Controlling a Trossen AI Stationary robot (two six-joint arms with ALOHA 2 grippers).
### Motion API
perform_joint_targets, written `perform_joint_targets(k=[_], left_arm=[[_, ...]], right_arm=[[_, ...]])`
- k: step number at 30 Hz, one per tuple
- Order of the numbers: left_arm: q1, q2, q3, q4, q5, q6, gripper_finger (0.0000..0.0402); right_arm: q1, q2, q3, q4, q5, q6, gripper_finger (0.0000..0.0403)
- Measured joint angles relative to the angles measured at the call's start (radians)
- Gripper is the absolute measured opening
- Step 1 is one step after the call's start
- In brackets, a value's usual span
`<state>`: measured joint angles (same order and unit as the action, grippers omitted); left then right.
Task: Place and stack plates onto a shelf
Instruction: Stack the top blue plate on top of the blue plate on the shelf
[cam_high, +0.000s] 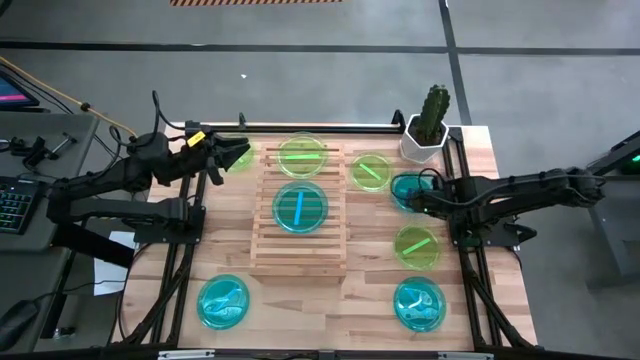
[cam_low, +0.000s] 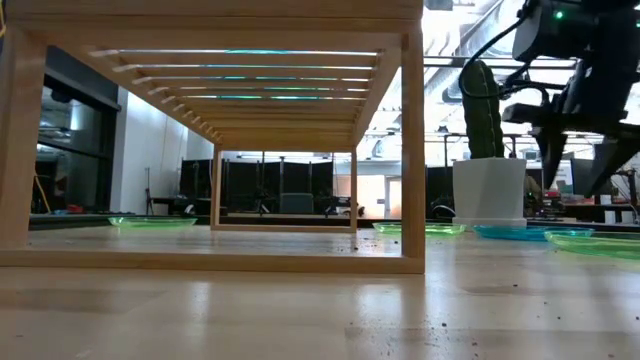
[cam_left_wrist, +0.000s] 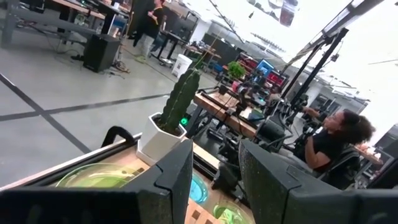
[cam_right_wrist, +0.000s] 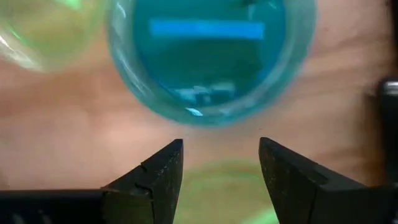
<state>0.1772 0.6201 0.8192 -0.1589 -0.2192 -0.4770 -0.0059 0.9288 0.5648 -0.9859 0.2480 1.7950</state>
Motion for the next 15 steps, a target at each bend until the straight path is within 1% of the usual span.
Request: perform_joint_targets(k=[1,3,6,8,15], left_arm=[[0.0,0.001,0.0,0.0,0.0,0.0,0.0119],[0.0,0.001,0.0,-0.001,0.0,-0.001,0.0119],[0.0,0.0,0.0,0.0,0.0,0.0,0.0119],[0.0,0.0,0.0,0.0,0.0,0.0,0.0119],[0.0,0.0,0.0,0.0,0.0,0.009,0.0119]], right_arm=[[0.0,0.001,-0.008,0.008,0.024,0.029,0.0193],[-0.001,0.007,-0.02,0.012,0.032,0.05,0.0193],[0.006,0.026,-0.024,0.022,-0.011,0.092,0.0193],[0.021,0.038,-0.024,0.03,-0.012,0.125,0.0193],[0.091,0.106,-0.024,0.016,0.085,0.393,0.0193]])
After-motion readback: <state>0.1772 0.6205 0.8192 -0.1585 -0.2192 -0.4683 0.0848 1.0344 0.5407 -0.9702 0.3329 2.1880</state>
